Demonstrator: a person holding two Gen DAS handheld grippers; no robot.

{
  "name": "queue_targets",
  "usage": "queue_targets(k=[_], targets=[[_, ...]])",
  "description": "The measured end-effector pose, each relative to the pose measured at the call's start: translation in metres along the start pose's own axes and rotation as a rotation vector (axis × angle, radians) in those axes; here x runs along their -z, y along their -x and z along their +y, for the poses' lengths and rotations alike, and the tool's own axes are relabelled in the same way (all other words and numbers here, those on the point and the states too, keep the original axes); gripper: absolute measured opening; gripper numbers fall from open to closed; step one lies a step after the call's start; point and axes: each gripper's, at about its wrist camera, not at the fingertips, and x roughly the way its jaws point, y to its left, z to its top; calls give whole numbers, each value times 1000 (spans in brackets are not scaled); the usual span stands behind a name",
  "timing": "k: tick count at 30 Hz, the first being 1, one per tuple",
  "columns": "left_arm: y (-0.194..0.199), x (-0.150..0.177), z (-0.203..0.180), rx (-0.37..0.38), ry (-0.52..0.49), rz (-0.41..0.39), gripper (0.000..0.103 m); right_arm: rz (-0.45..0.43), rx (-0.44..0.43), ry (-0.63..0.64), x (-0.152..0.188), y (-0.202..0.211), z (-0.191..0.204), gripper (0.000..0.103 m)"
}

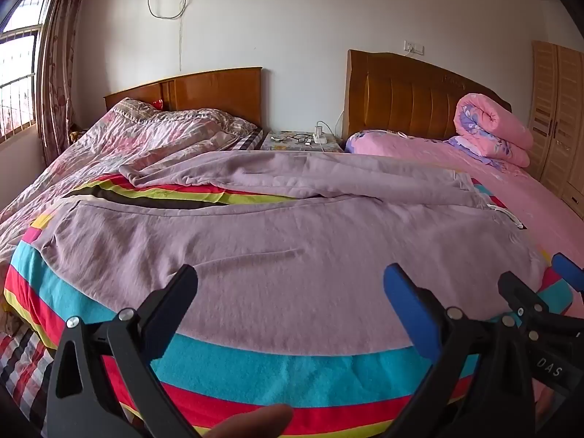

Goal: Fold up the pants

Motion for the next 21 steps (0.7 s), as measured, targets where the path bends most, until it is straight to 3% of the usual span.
queue_targets(k=[21], targets=[[-4, 4, 5, -8, -1, 4, 102, 1, 1, 2, -1, -1, 1, 99]])
